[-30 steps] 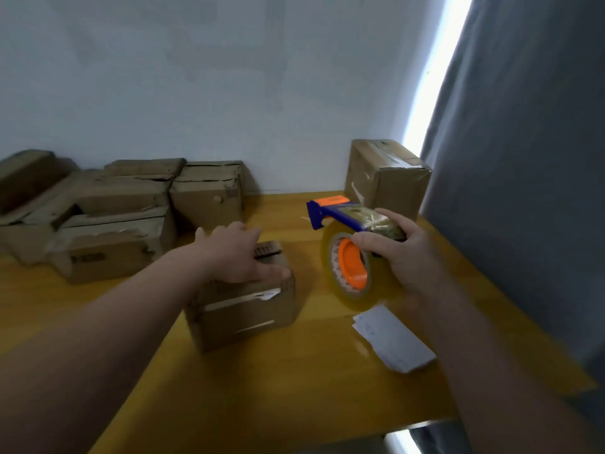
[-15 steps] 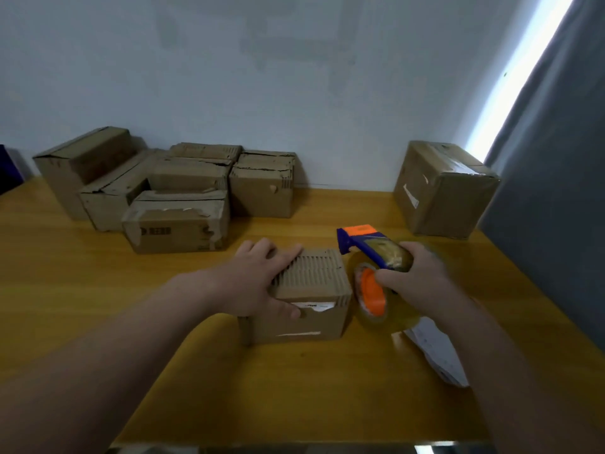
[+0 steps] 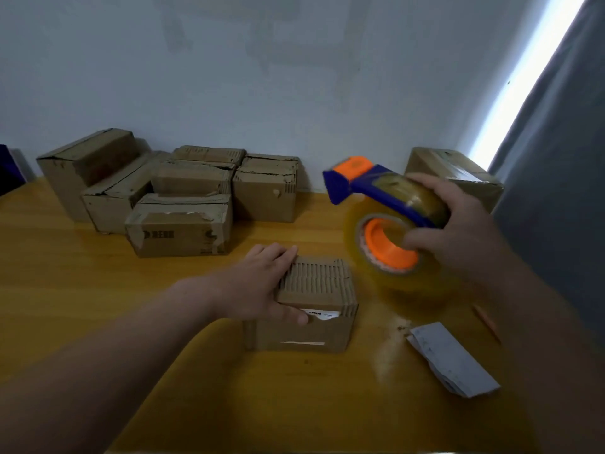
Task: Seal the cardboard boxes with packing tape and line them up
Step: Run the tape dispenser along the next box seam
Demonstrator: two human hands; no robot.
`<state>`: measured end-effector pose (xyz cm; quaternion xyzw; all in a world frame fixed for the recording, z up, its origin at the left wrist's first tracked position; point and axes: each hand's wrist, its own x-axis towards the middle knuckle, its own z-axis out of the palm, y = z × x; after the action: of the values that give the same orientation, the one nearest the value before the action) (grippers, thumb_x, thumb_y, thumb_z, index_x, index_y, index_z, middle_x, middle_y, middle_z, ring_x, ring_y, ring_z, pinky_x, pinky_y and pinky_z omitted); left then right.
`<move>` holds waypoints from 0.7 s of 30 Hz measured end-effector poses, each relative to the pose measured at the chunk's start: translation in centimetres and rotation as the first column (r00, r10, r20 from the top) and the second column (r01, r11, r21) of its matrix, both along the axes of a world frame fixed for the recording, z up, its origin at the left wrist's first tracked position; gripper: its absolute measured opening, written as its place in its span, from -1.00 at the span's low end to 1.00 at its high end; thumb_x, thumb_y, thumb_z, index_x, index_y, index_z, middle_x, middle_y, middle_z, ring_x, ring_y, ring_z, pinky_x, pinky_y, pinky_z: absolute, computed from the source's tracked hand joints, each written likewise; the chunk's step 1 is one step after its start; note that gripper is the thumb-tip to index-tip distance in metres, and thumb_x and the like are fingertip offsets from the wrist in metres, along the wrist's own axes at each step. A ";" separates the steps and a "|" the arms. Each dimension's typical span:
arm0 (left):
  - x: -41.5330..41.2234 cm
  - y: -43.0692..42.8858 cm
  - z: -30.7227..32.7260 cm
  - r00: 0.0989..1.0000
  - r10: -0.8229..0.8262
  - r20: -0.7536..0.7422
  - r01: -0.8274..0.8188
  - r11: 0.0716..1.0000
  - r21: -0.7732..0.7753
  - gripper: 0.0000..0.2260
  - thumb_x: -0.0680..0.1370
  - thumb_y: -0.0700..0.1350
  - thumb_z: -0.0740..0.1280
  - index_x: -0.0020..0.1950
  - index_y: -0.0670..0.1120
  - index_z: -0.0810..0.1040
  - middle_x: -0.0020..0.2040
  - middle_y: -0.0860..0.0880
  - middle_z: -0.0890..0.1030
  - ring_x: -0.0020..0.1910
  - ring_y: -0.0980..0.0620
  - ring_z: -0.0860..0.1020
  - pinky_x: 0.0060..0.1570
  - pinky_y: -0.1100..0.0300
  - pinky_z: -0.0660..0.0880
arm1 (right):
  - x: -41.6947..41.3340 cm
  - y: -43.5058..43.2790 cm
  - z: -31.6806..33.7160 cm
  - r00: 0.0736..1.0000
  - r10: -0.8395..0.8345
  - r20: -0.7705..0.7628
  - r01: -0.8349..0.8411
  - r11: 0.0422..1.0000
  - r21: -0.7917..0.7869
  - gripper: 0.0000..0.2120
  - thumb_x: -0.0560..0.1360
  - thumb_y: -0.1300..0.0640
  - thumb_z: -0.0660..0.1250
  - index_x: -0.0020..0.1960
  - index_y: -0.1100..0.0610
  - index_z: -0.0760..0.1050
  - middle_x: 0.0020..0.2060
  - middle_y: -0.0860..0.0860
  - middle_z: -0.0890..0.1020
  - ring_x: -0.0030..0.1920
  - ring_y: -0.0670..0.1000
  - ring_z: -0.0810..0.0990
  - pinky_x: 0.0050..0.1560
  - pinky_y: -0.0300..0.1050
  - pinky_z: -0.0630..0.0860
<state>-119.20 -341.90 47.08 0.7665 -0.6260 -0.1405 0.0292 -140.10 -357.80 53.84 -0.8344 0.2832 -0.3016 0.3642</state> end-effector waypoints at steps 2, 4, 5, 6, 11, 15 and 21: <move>0.1 -0.3 0.1 1.000 -0.013 -0.006 0.012 0.999 -0.038 -0.02 0.36 0.40 0.29 0.57 -0.01 -0.12 0.43 0.10 0.10 0.39 0.08 0.06 0.43 0.09 0.17 | 0.5 0.7 1.8 0.993 0.114 -0.031 -0.115 0.993 -0.018 -0.23 0.25 0.28 0.50 0.36 -0.17 0.37 0.13 -0.03 0.48 0.02 0.00 0.54 -0.21 -0.17 0.57; 0.2 -0.6 -0.1 1.000 -0.013 -0.024 0.011 0.997 -0.081 -0.07 0.34 0.39 0.33 0.55 0.02 0.01 0.37 0.09 0.18 0.33 0.10 0.12 0.40 0.08 0.24 | 1.5 1.3 2.6 0.974 0.215 -0.066 -0.214 0.977 0.012 -0.25 0.26 0.32 0.48 0.33 -0.20 0.39 0.05 -0.07 0.53 -0.08 -0.02 0.60 -0.20 -0.14 0.63; 0.3 -0.6 -0.2 0.999 -0.012 -0.045 0.007 0.994 -0.106 -0.10 0.33 0.40 0.34 0.52 0.05 0.07 0.34 0.09 0.21 0.30 0.11 0.14 0.37 0.07 0.28 | 2.1 1.6 2.6 0.962 0.255 -0.094 -0.253 0.967 0.029 -0.26 0.28 0.34 0.47 0.32 -0.20 0.40 0.03 -0.08 0.54 -0.10 -0.01 0.61 -0.18 -0.13 0.63; 0.4 -0.5 -0.4 0.997 -0.011 -0.072 0.001 0.991 -0.133 -0.12 0.31 0.41 0.34 0.49 0.08 0.12 0.31 0.10 0.23 0.28 0.12 0.16 0.35 0.06 0.30 | 2.6 1.7 2.5 0.950 0.286 -0.128 -0.283 0.958 0.042 -0.27 0.29 0.35 0.46 0.32 -0.20 0.39 0.03 -0.09 0.55 -0.10 -0.01 0.61 -0.17 -0.14 0.63; 0.3 0.2 -0.7 0.973 -0.025 -0.229 -0.034 0.968 -0.250 -0.16 0.24 0.47 0.29 0.41 0.11 0.26 0.25 0.10 0.25 0.26 0.14 0.20 0.27 0.17 0.31 | 3.4 1.3 1.6 0.922 0.334 -0.196 -0.331 0.942 0.047 -0.31 0.33 0.33 0.45 0.29 -0.23 0.37 0.01 -0.15 0.55 -0.09 -0.07 0.61 -0.20 -0.24 0.62; 0.7 1.2 -0.1 0.891 0.152 -0.429 -0.338 0.853 -0.399 -0.49 0.49 0.15 0.35 0.39 0.03 0.39 0.25 0.08 0.32 0.25 0.09 0.34 0.22 0.13 0.41 | 3.0 0.8 1.4 0.907 0.363 -0.214 -0.361 0.931 0.047 -0.29 0.34 0.31 0.44 0.32 -0.24 0.33 0.07 -0.18 0.51 -0.06 -0.06 0.60 -0.15 -0.19 0.63; 0.9 2.1 2.4 -0.065 0.151 -0.986 -0.731 0.666 0.150 -0.66 0.59 0.03 0.24 0.09 -0.24 0.57 -0.09 -0.16 0.61 -0.22 0.00 0.57 -0.31 0.22 0.55 | 2.9 0.2 1.1 0.902 0.388 -0.190 -0.382 0.922 0.066 -0.30 0.31 0.24 0.49 0.25 -0.34 0.35 0.08 -0.17 0.52 -0.03 -0.05 0.60 -0.11 -0.09 0.65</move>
<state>-118.26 -339.75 49.51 0.6114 -0.1554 -0.4344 0.6429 -137.23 -357.63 54.92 -0.8947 0.1520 -0.1348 0.3977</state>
